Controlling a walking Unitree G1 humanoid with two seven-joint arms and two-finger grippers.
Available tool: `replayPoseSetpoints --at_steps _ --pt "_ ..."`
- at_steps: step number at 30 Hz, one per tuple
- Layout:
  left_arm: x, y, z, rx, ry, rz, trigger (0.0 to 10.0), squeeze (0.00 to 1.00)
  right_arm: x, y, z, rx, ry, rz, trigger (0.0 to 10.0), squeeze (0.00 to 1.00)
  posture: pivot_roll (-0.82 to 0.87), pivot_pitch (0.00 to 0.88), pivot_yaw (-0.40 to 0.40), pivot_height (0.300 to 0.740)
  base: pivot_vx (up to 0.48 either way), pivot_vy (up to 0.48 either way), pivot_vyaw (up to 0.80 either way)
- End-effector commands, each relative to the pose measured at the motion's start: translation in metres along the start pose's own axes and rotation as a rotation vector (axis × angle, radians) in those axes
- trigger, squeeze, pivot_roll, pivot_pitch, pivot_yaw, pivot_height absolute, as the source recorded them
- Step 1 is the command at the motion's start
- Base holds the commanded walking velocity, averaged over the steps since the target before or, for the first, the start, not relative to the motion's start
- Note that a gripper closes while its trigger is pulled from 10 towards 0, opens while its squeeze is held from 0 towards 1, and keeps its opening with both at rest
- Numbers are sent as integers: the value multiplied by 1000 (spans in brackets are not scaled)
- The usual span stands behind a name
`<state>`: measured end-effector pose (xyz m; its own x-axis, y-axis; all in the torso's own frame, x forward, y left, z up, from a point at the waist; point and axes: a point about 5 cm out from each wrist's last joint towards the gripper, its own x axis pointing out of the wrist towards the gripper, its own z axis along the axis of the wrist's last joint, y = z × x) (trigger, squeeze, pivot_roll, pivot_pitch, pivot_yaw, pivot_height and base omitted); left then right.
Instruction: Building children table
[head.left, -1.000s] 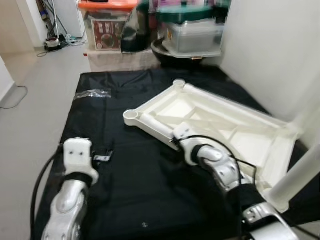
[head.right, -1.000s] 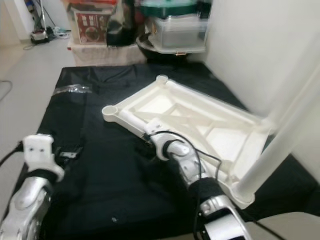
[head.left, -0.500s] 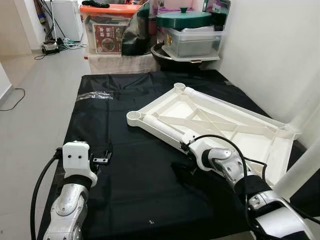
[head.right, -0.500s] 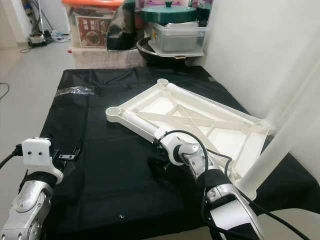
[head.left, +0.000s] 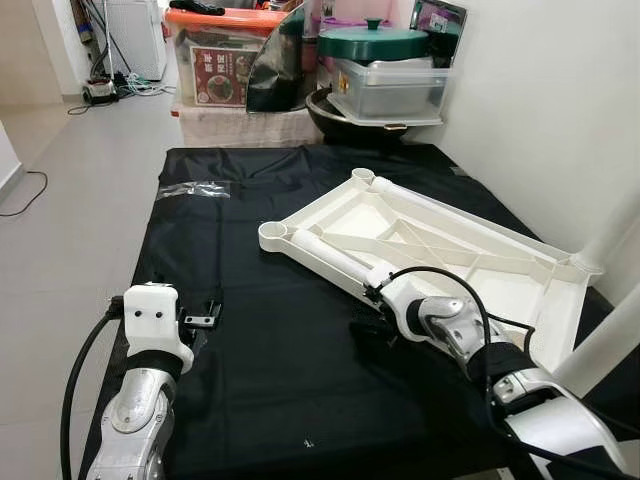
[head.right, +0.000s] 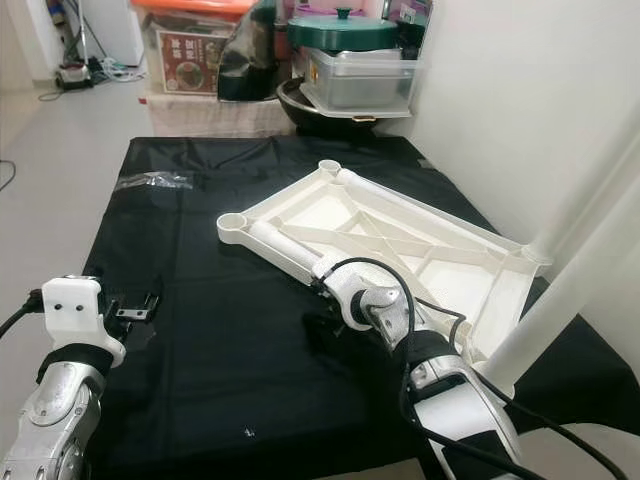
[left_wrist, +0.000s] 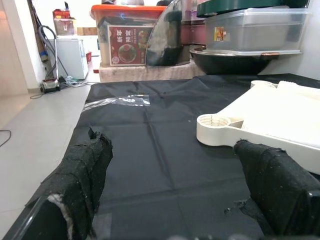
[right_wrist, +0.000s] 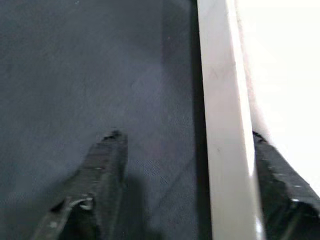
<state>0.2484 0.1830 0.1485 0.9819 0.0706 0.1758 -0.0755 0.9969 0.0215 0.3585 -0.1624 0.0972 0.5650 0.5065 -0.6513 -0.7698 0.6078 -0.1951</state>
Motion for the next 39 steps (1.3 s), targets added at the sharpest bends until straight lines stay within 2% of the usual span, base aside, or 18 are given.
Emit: replayPoseSetpoints --at_steps 1,3,6,7,8,9,12,14,15,16,18,22,25,29,31,34,36,39 --pt "-1 -2 -3 -2 11 -4 10000 0 2 15 -17 -77 58 163 0 0 72 0 -105 740 0 0 0" --pt "-1 -2 -3 -2 11 -4 10000 0 2 15 -17 -77 58 163 0 0 72 0 -105 740 0 0 0" --pt "-1 -2 -3 -1 11 -4 10000 0 -1 18 -16 -166 53 232 0 0 72 0 -105 740 0 0 0" --pt "0 -3 -2 1 9 -4 10000 0 -7 21 -14 -267 40 323 0 0 72 0 -105 740 0 0 0" --pt "0 -3 -2 1 9 -4 10000 0 -7 21 -14 -267 40 323 0 0 72 0 -105 740 0 0 0" --pt "0 -3 -2 2 7 -2 10000 0 -15 25 -10 -422 8 412 0 0 69 0 -111 740 0 0 0" --pt "0 -3 -2 2 7 -2 10000 0 -15 25 -10 -422 8 412 0 0 69 0 -111 740 0 0 0" --pt "0 -3 -1 3 3 1 10000 0 -33 33 -5 -679 -59 598 0 0 64 0 -109 740 0 0 0" --pt "0 -3 -1 3 3 1 10000 0 -33 33 -5 -679 -59 598 0 0 64 0 -109 740 0 0 0" --pt "0 -3 -1 4 2 1 10000 0 -44 33 -10 -827 -27 675 0 0 61 0 -108 740 0 0 0" --pt "0 -3 -1 4 2 1 10000 0 -44 33 -10 -827 -27 675 0 0 61 0 -108 740 0 0 0" --pt "2 -3 0 6 0 2 10000 0 -61 29 -16 -965 17 759 0 0 57 0 -108 740 0 0 0" --pt "2 -3 -1 6 1 2 10000 0 -64 29 -12 -1043 4 762 0 0 46 0 -102 740 0 0 0" --pt "3 -3 -1 7 1 1 10000 0 -64 26 -6 -1266 1 709 0 0 48 0 -102 740 0 0 0" --pt "3 -3 -1 7 1 1 10000 0 -64 26 -6 -1266 1 709 0 0 48 0 -102 740 0 0 0" --pt "4 -3 -1 8 1 0 10000 0 -62 21 4 -1392 -12 637 0 0 44 0 -100 740 0 0 0" --pt "4 -3 -1 8 1 0 10000 0 -62 21 4 -1392 -12 637 0 0 44 0 -100 740 0 0 0" --pt "4 -3 -2 12 2 -5 10000 0 -62 5 15 -1469 59 541 0 0 51 0 -107 740 0 0 0"
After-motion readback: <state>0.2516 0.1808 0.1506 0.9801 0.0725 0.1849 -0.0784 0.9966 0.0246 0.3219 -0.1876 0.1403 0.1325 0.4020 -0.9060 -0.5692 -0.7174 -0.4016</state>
